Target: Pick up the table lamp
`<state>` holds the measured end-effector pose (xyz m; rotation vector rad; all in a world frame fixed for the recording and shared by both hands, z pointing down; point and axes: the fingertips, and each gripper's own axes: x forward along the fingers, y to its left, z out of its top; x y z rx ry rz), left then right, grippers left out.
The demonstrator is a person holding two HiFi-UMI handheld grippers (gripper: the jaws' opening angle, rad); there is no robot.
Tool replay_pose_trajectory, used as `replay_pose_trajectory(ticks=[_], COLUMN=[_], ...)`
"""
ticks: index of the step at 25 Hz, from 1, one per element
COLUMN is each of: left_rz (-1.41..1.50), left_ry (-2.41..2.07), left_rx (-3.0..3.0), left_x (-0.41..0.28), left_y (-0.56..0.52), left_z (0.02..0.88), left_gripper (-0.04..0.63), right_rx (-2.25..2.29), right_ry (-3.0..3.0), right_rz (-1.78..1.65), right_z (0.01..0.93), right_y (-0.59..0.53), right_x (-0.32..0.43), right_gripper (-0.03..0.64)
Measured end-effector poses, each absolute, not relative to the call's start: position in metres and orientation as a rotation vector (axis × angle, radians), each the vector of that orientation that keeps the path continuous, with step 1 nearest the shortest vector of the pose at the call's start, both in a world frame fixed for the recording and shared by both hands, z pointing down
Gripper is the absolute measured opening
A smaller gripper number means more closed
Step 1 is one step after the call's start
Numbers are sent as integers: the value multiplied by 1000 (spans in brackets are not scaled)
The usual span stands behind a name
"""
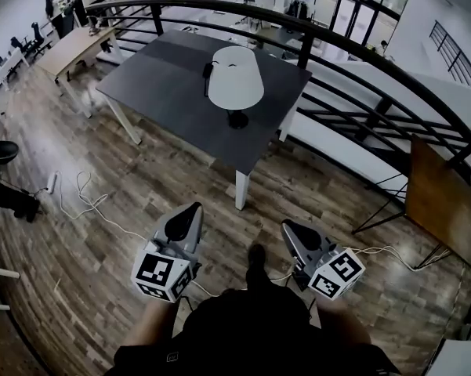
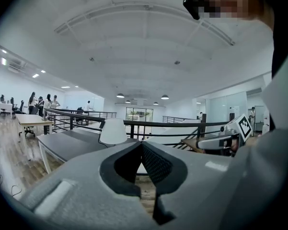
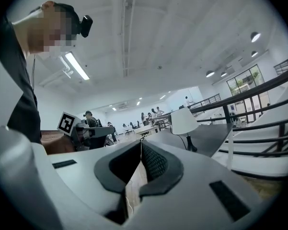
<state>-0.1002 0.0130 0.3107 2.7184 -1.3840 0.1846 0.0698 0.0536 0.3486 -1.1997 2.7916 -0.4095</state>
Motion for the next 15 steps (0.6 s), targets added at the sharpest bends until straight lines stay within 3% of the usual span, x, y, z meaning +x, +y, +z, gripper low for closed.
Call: replay_pose_trajectory(ticks=[15], left_rz=[180], left_ry=[-1540], left_rx=[2618], left_x=[-53], left_y=[-142], left_z=[311], left_gripper=[5], right_rx=[-1075], right_ry=[2937], right_rz=[-296], right_z=[353], right_y=[-133], right_x=[105], right_gripper=[15])
